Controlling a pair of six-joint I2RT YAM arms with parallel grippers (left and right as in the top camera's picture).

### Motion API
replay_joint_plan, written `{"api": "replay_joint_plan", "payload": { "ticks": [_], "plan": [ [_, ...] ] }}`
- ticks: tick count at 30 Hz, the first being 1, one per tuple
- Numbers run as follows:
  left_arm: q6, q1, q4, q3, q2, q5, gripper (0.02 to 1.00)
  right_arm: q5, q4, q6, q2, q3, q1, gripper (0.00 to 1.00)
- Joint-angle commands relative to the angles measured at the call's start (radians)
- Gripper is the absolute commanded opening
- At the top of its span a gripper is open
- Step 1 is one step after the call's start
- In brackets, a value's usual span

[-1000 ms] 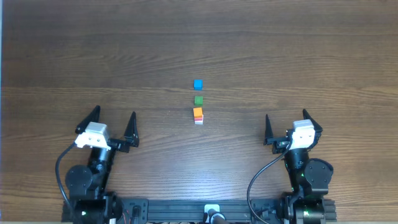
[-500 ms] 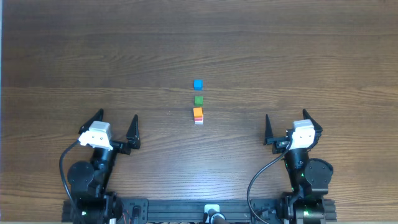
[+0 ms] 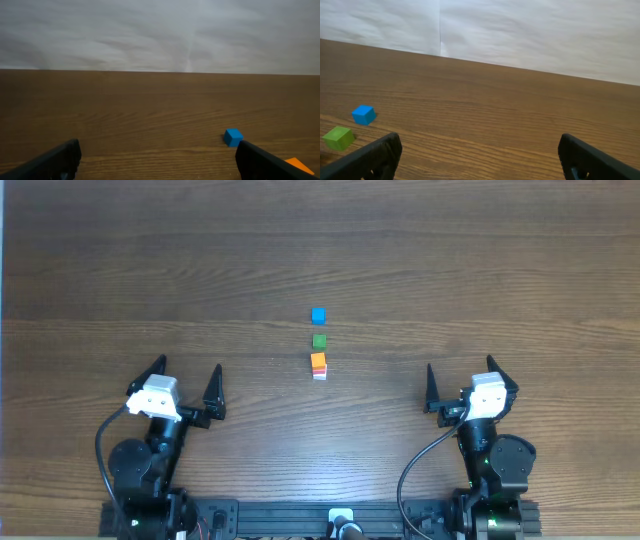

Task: Stack Cubes

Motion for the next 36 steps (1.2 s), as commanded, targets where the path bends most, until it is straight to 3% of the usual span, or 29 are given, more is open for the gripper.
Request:
{"api": "replay_joint_plan", "payload": {
  "ticks": [1, 3, 7, 12, 18, 29, 36],
  "plan": [
    [0.011, -0.004, -0.002, -0.005, -0.007, 0.006, 0.996, 0.032, 0.02, -0.005, -0.005, -0.007, 0.005, 0.991],
    [0.011, -0.004, -0.002, -0.005, -0.007, 0.006, 0.998, 0.066, 0.06, 0.021, -0.005, -0.007, 0.005, 0.991],
    [0.011, -0.004, -0.002, -0.005, -0.007, 0.006, 0.998, 0.047, 0.13, 0.202, -0.005, -0.005, 0.005, 0.993],
    [0.011, -0.004, -0.002, -0.005, -0.007, 0.006, 0.998, -0.025, 0.104, 0.205, 0.0, 0.073, 0.006, 0.991],
    [0.011, -0.004, -0.002, -0.005, -0.007, 0.006, 0.998, -0.025, 0.011, 0.182, 0.097, 0.295, 0.006, 0.991],
    [0.011, -0.004, -0.002, -0.005, -0.007, 0.006, 0.998, -0.08, -0.459, 0.203, 0.768, 0.978, 0.018, 0.991],
    [0.011, -0.004, -0.002, -0.005, -0.007, 0.006, 0.998, -0.076, -0.646, 0.247, 1.156, 1.27, 0.135, 0.991]
  ]
}}
